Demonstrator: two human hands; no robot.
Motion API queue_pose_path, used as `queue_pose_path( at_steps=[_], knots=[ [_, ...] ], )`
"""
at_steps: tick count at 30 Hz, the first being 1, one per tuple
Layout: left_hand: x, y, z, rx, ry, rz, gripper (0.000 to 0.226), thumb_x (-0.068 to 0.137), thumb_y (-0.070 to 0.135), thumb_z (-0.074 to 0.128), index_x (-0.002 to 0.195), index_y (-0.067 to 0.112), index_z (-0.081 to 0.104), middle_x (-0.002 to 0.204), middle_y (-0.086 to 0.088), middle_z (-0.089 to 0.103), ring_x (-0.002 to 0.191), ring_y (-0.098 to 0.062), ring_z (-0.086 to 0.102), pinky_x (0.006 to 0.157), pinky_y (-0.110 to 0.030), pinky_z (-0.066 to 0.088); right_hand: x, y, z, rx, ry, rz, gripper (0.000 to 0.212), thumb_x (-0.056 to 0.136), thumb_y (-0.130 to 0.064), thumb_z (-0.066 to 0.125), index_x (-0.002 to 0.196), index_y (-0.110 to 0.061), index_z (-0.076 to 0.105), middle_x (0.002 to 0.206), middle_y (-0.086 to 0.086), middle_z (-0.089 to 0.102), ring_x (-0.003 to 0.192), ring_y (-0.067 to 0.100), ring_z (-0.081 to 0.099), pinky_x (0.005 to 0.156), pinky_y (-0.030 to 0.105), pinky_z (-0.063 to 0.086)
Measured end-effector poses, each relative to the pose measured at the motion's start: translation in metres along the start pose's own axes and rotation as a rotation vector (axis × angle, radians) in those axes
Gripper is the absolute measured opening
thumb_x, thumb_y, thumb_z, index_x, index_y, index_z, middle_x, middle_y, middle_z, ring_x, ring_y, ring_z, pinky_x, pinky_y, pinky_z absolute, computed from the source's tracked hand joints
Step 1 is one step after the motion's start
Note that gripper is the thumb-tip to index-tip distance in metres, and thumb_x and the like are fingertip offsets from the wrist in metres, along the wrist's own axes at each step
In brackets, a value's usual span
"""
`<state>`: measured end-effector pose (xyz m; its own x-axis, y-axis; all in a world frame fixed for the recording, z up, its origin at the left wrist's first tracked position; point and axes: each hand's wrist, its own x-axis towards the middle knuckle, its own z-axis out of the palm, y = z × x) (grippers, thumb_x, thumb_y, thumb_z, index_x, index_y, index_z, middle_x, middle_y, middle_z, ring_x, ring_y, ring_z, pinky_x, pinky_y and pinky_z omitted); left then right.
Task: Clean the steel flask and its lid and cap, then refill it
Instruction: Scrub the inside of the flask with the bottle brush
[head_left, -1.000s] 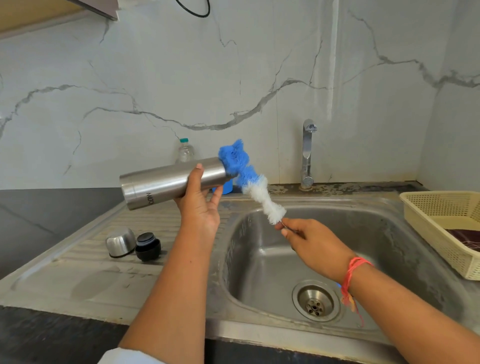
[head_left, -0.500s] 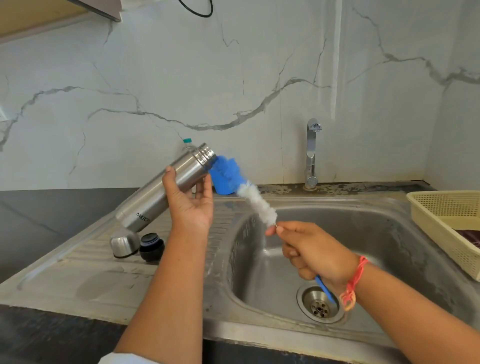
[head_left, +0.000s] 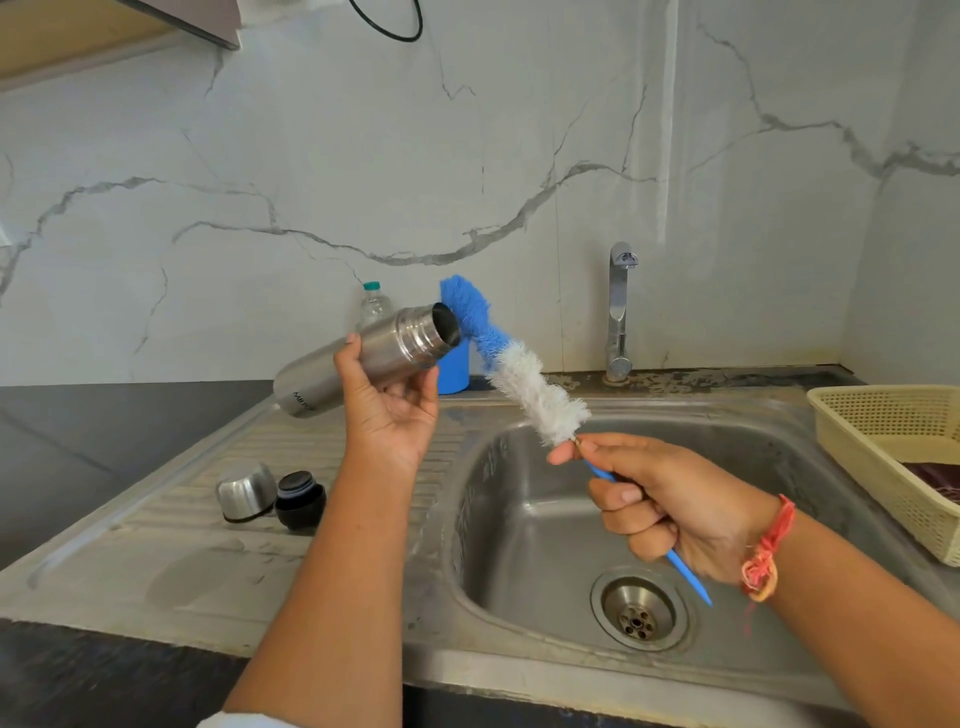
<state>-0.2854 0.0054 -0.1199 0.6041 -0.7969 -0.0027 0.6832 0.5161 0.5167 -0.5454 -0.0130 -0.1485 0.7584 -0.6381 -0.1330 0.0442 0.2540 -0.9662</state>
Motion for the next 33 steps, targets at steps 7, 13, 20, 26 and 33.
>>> queue_pose_path(
  at_steps=[7, 13, 20, 26, 33],
  knots=[
    [-0.004, -0.013, 0.006, 0.072, 0.029, -0.008, 0.052, 0.083, 0.046, 0.08, 0.121, 0.013, 0.064, 0.113, -0.011, 0.076, 0.1, -0.021, 0.074, 0.075, -0.031, 0.062, 0.004, -0.002, 0.001, -0.113, 0.06, -0.083, 0.028, 0.105, -0.031, 0.048, 0.111, -0.018, 0.073, 0.062, -0.003, 0.028, 0.049, 0.008, 0.013, 0.039, 0.015, 0.013],
    [-0.003, -0.016, 0.006, 0.041, 0.057, -0.003, 0.05, 0.083, 0.042, 0.082, 0.12, 0.013, 0.065, 0.119, -0.012, 0.074, 0.104, -0.024, 0.072, 0.081, -0.036, 0.064, 0.009, 0.004, 0.005, -0.269, 0.096, -0.105, 0.028, 0.106, -0.03, 0.047, 0.11, -0.019, 0.073, 0.061, -0.003, 0.031, 0.049, 0.009, 0.016, 0.039, 0.016, 0.015],
    [-0.006, -0.02, 0.006, 0.017, 0.043, -0.005, 0.053, 0.083, 0.043, 0.082, 0.123, 0.013, 0.062, 0.101, -0.011, 0.08, 0.104, -0.024, 0.073, 0.079, -0.035, 0.063, 0.011, 0.006, 0.003, -0.174, 0.25, -0.237, 0.027, 0.106, -0.03, 0.047, 0.109, -0.018, 0.072, 0.062, -0.002, 0.03, 0.048, 0.01, 0.018, 0.04, 0.018, 0.017],
    [-0.011, -0.028, 0.012, 0.028, 0.003, -0.026, 0.053, 0.084, 0.044, 0.081, 0.122, 0.012, 0.064, 0.111, -0.012, 0.078, 0.104, -0.024, 0.074, 0.084, -0.036, 0.063, 0.018, 0.011, 0.014, -0.234, 0.274, -0.273, 0.027, 0.107, -0.028, 0.045, 0.112, -0.016, 0.069, 0.058, -0.004, 0.028, 0.047, 0.01, 0.017, 0.04, 0.018, 0.017],
    [-0.013, -0.033, 0.018, 0.017, 0.011, -0.005, 0.05, 0.087, 0.042, 0.078, 0.123, 0.012, 0.064, 0.126, -0.014, 0.073, 0.11, -0.024, 0.071, 0.084, -0.036, 0.064, 0.022, 0.022, 0.011, -0.35, 0.343, -0.331, 0.024, 0.107, -0.025, 0.046, 0.107, -0.019, 0.069, 0.055, -0.004, 0.03, 0.042, 0.009, 0.022, 0.038, 0.02, 0.021]
  ],
)
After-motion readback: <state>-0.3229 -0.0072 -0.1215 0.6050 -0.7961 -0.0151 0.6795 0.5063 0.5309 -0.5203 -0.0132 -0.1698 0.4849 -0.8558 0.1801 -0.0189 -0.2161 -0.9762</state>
